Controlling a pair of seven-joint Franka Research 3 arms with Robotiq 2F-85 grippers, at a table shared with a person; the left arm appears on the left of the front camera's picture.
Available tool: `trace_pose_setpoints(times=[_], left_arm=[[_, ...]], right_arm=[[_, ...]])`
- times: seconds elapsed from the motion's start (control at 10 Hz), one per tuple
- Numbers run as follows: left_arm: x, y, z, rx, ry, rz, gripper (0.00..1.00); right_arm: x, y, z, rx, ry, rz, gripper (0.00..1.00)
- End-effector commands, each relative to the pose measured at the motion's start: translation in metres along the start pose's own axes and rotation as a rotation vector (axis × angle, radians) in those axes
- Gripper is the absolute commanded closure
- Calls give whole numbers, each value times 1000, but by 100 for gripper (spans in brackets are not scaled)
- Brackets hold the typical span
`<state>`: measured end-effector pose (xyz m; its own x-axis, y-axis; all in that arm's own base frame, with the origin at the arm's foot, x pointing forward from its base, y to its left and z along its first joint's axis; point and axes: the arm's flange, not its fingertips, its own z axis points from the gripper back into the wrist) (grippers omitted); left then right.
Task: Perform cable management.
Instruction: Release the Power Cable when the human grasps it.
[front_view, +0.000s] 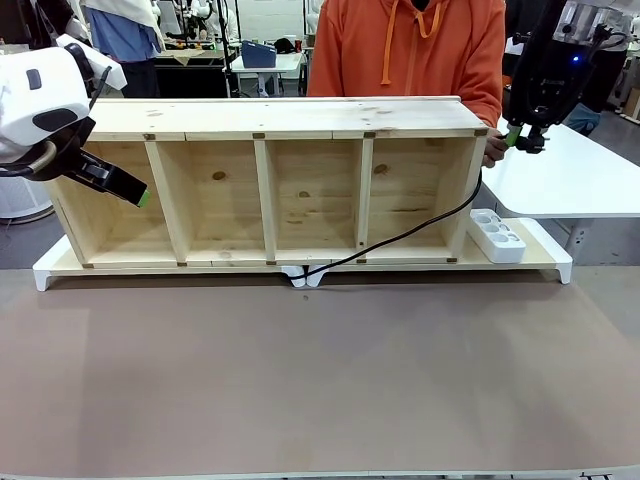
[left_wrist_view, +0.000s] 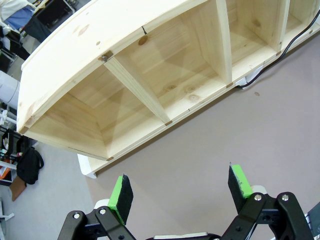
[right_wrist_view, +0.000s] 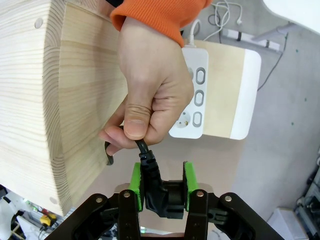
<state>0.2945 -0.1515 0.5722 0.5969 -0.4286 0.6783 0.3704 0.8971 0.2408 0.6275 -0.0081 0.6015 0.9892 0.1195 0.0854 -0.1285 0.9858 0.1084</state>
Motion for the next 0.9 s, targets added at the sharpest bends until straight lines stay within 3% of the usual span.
trace_pose_setpoints(times=[0.0,0.3,0.4,0.5,0.6,0.7,0.8], left_arm=[[-1,0,1,11,9,-8,0],[-1,0,1,11,9,-8,0],[-1,0,1,11,9,-8,0],[-1,0,1,11,9,-8,0],[-1,0,1,11,9,-8,0],[-1,0,1,11,9,-8,0],[-1,0,1,11,9,-8,0]], right_arm=[[1,1,3,-2,-11,2,61],[1,1,3,-2,-11,2,61],[0,0,0,0,0,0,41],[-1,0,0,12,5,8,41],[-1,-1,0,14,4,11,22],[-1,-1,0,15,6,11,38],[-1,-1,1,16,6,14,2]])
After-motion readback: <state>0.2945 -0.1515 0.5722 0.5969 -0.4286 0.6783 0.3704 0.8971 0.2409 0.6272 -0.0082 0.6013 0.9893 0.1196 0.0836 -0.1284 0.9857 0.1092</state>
